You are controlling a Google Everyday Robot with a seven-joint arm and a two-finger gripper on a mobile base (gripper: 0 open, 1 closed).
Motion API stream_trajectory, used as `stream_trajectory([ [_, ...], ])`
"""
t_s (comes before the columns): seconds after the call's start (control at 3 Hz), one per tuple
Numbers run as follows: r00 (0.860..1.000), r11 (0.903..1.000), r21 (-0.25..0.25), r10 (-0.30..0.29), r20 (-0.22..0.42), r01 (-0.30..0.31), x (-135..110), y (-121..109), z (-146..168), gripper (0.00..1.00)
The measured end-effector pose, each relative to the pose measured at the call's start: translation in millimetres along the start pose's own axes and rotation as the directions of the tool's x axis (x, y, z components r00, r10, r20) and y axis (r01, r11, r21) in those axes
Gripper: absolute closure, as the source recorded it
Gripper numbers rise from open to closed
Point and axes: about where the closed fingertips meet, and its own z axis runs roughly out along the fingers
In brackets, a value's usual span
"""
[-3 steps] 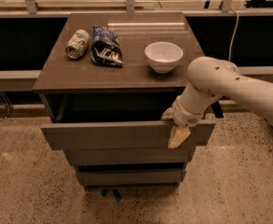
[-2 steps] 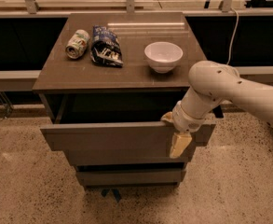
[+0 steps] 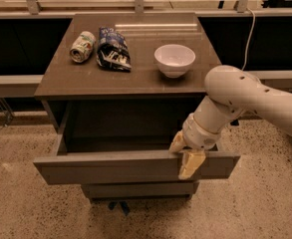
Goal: Open top drawer
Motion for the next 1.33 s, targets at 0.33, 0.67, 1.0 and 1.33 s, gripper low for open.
stream_trajectory([
  [0.33,0.999,0.9994,-0.012,-0.032,0.021,0.032,-27,27,-17,0.37],
  [0.67,0.998,0.9985,0.0,-0.055,0.032,0.055,-46,45,-36,0.29],
  [1.0,0.997,0.9976,0.034,-0.063,0.037,0.061,-53,44,-43,0.11],
  [1.33,0.999,0.9956,0.079,-0.052,0.017,0.05,-49,26,-43,0.0],
])
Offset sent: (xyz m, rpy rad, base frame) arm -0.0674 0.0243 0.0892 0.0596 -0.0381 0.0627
